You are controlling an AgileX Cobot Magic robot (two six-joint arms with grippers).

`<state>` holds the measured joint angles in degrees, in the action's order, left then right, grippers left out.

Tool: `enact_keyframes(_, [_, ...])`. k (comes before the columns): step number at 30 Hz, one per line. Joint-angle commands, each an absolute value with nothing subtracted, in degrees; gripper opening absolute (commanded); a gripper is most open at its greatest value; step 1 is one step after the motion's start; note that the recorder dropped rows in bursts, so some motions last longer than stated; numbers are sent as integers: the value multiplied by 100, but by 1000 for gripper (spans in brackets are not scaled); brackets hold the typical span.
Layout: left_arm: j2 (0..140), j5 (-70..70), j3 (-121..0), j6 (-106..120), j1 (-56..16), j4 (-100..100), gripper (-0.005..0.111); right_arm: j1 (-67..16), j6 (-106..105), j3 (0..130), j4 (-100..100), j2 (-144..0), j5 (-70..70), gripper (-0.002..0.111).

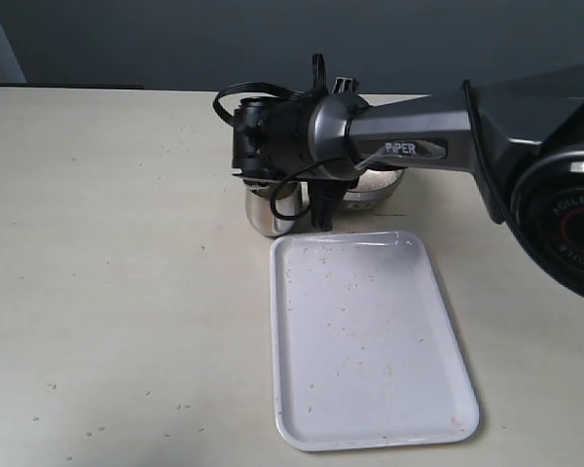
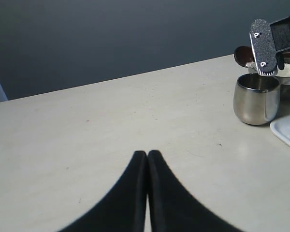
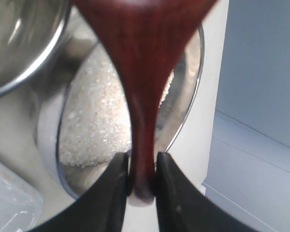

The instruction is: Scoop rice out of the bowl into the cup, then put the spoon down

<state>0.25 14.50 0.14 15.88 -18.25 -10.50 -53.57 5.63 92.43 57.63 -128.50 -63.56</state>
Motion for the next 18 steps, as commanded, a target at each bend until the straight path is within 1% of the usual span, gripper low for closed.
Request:
enact_keyframes(1, [0,1380,0,1556,-1854,-1044,1,-5397,638,9217,5855,-12779,-6376,-1])
enact_keyframes(18, [0,1380,0,1556,-1854,-1044,1,-5453,941,9217,6004,-12767,-6463,-1])
